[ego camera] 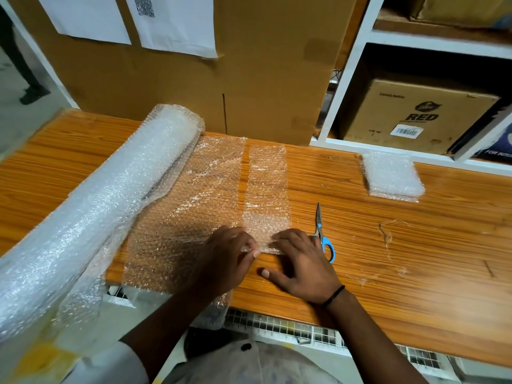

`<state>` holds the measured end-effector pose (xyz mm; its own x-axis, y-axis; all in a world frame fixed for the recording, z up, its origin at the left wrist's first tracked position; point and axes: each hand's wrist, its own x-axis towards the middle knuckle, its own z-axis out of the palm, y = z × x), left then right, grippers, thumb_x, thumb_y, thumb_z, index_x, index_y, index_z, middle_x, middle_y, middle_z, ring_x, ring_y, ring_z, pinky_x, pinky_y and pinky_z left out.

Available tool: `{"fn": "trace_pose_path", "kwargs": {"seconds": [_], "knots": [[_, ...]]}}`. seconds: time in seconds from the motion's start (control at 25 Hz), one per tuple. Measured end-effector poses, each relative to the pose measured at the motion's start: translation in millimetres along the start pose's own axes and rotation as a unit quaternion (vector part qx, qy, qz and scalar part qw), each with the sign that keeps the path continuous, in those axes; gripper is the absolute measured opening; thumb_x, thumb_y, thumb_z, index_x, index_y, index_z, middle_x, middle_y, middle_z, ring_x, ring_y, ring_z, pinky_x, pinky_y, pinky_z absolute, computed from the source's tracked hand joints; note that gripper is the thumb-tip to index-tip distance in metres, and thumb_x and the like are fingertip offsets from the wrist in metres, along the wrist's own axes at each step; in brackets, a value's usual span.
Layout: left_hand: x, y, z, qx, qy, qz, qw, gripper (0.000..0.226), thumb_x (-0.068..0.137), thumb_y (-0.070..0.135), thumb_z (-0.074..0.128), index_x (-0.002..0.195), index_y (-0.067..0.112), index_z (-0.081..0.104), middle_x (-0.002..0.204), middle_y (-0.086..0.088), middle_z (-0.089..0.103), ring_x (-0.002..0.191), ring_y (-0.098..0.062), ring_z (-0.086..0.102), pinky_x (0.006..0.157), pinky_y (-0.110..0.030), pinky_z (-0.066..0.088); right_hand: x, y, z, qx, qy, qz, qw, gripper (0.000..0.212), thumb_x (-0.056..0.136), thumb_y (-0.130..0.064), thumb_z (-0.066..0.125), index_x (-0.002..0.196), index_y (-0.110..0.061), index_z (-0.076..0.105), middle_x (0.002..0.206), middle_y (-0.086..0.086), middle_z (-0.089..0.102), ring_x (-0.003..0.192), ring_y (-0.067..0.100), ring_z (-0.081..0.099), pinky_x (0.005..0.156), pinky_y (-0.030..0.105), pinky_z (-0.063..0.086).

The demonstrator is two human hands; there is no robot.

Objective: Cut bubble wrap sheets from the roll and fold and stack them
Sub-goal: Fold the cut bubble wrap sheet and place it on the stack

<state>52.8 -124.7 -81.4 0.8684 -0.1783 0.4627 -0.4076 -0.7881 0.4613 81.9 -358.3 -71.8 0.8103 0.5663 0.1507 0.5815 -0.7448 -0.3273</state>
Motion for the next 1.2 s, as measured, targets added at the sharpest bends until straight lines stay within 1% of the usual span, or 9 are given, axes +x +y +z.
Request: {"fn": "trace_pose_path", "kwargs": {"seconds": [0.16,0.4,0.6,0.72,0.84,0.92,1.0,1.08,1.2], "knots": [[19.2,2.2,-8.7,-0.054,0.018,-0.012,0.998,0.014,0.096,0.032,0.058,0.094,0.020,0.063,0.090,0.019,0.060,0.082,-0.003,0.056,0.090,-0.036,0.051,11.3,5.7,-5.7,0.073,0.037,0.057,0.995,0.033,0.093,-0.038,0.059,0.124,-0.029,0.067,0.119,-0.008,0.068,0.123,0.019,0.056,0.102,0.048,0.039],[51.4,-8.9,-22.3,-0.093,0.032,-0.097,0.990,0.052,0.093,0.040,0.070,0.140,0.024,0.054,0.107,0.005,0.074,0.092,-0.005,0.069,0.078,-0.024,0.056,49.5,16.4,-21.9,0.252,0.123,0.163,0.946,0.008,0.093,-0.023,0.075,0.098,-0.023,0.069,0.089,-0.002,0.074,0.079,0.020,0.070,0.075,0.044,0.055],[69.0,-25.9,-13.5,-0.091,0.008,-0.147,0.985,0.082,0.086,0.034,0.081,0.155,0.026,0.038,0.123,0.002,0.072,0.105,-0.007,0.068,0.084,-0.024,0.053,93.9,33.9,-30.3,0.251,0.136,0.197,0.938,0.024,0.093,-0.027,0.075,0.082,-0.011,0.062,0.075,0.005,0.066,0.071,0.025,0.062,0.065,0.042,0.048],[77.8,-40.5,-4.6,-0.074,-0.002,-0.144,0.987,0.085,0.086,0.037,0.081,0.157,0.027,0.035,0.128,0.003,0.071,0.105,-0.014,0.071,0.091,-0.032,0.056,116.1,41.2,-34.9,0.216,0.130,0.205,0.946,0.038,0.093,-0.025,0.076,0.069,-0.020,0.047,0.064,-0.001,0.052,0.061,0.017,0.046,0.054,0.023,0.033],[85.2,-54.3,6.0,-0.048,-0.013,-0.132,0.990,0.083,0.085,0.039,0.079,0.156,0.028,0.037,0.128,0.004,0.071,0.107,-0.017,0.070,0.095,-0.039,0.056,136.6,48.5,-33.8,0.202,0.107,0.217,0.949,0.045,0.094,-0.023,0.075,0.065,-0.028,0.040,0.060,-0.009,0.045,0.056,0.006,0.038,0.053,0.025,0.031],[87.6,-64.5,14.3,-0.004,-0.012,-0.118,0.993,0.074,0.083,0.040,0.075,0.150,0.025,0.047,0.128,0.003,0.069,0.116,-0.022,0.064,0.098,-0.044,0.054,147.2,53.9,-27.7,0.186,0.076,0.221,0.954,0.040,0.094,-0.023,0.074,0.069,-0.028,0.044,0.062,-0.009,0.047,0.059,0.011,0.042,0.052,0.024,0.031],[86.1,-70.3,22.1,0.051,-0.014,-0.103,0.993,0.064,0.080,0.042,0.071,0.140,0.021,0.058,0.134,-0.001,0.064,0.125,-0.027,0.057,0.101,-0.049,0.049,151.8,57.5,-23.3,0.147,0.053,0.236,0.959,0.013,0.094,-0.025,0.072,0.090,-0.024,0.060,0.080,-0.002,0.061,0.078,0.022,0.057,0.066,0.025,0.043],[84.1,-72.1,30.5,0.082,-0.007,-0.076,0.994,0.055,0.084,0.039,0.068,0.135,0.020,0.062,0.141,-0.005,0.059,0.133,-0.031,0.050,0.109,-0.051,0.042,149.5,56.7,-16.8,0.061,0.096,0.232,0.966,0.033,0.093,-0.025,0.066,0.126,-0.016,0.063,0.116,0.009,0.067,0.111,0.032,0.059,0.090,0.042,0.049],[87.9,-70.9,41.3,0.114,-0.012,-0.028,0.993,0.049,0.098,0.033,0.052,0.143,0.017,0.056,0.153,-0.006,0.051,0.144,-0.037,0.040,0.116,-0.057,0.033,141.3,36.5,-5.5,-0.020,0.142,0.161,0.977,0.050,0.094,-0.030,0.046,0.138,-0.009,0.059,0.140,0.014,0.060,0.132,0.033,0.052,0.102,0.048,0.044]]}}
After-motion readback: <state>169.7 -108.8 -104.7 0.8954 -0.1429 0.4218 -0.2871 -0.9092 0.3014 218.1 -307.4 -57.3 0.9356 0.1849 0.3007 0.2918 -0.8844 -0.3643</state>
